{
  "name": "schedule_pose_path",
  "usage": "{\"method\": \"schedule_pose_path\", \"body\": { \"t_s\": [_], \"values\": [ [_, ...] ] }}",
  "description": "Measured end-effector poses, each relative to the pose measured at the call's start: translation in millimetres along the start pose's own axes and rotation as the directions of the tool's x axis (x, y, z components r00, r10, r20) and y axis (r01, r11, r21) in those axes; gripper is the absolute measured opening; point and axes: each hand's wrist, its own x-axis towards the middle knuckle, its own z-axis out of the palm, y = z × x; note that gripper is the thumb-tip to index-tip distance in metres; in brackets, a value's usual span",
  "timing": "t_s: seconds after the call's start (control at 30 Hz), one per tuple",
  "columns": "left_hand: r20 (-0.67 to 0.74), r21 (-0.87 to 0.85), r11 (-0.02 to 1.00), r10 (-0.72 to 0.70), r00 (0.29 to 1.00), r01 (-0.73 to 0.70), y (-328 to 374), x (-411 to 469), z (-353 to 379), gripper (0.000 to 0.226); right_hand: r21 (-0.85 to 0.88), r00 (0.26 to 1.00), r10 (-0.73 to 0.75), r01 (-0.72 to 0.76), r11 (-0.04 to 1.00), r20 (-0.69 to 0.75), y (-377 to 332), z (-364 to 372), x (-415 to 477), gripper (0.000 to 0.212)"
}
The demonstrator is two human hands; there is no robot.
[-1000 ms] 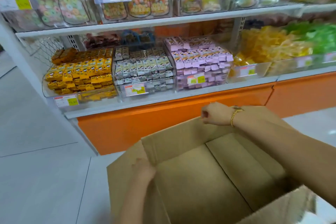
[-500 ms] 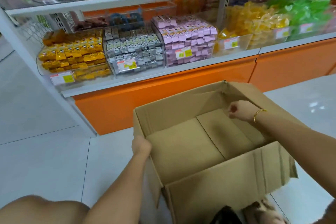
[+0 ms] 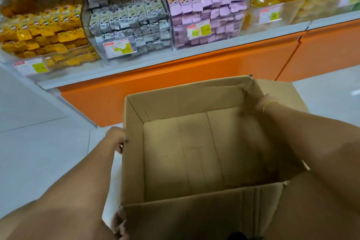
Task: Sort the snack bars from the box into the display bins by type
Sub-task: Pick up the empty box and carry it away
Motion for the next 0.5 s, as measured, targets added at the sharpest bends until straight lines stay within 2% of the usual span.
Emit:
{"method": "schedule_pose_path", "body": {
  "t_s": [0.07, 0.1, 0.2, 0.33, 0.37, 0.43, 0.5],
  "values": [
    [0.031, 0.008, 0.998, -0.063, 0.998, 0.062, 5.6, 6.3, -0.6, 0.009, -0.009, 1.0, 0.0, 0.0, 1.0, 0.003, -12.3, 11.1, 5.8, 0.058],
    [0.021, -0.005, 0.997, -0.075, 0.997, 0.076, 7.8, 6.5, -0.4, 0.009, 0.048, 1.0, 0.005, -0.005, 0.999, -0.01, -12.5, 19.4, 11.0, 0.055],
    [-0.019, -0.007, 0.997, -0.071, 0.997, 0.07, 6.0, 7.4, 2.0, 0.008, 0.074, 0.99, 0.044, -0.035, 0.997, -0.133, -9.2, 40.5, 27.5, 0.064],
    [-0.055, 0.038, 0.998, -0.048, 0.997, 0.051, 0.7, -12.7, 1.6, 0.014, 0.122, 0.997, 0.011, -0.002, 0.993, -0.074, 3.0, 31.0, 14.1, 0.059],
    [-0.021, 0.044, 0.998, -0.046, 0.999, 0.047, 0.6, -20.0, -0.5, 0.017, 0.1, 0.997, 0.01, -0.001, 0.995, -0.082, 9.7, 26.1, 13.9, 0.06],
    [0.142, 0.054, 0.995, -0.093, 0.986, 0.086, -5.6, -38.3, -5.4, 0.04, 0.055, 0.997, -0.017, 0.021, 0.998, -0.081, 24.3, 18.5, 15.9, 0.067],
    [0.3, 0.07, 0.983, -0.181, 0.936, 0.168, -15.0, -53.6, -9.4, 0.055, 0.072, 0.998, -0.061, 0.063, 0.995, -0.02, 26.4, 8.9, 13.6, 0.068]
  ]
}}
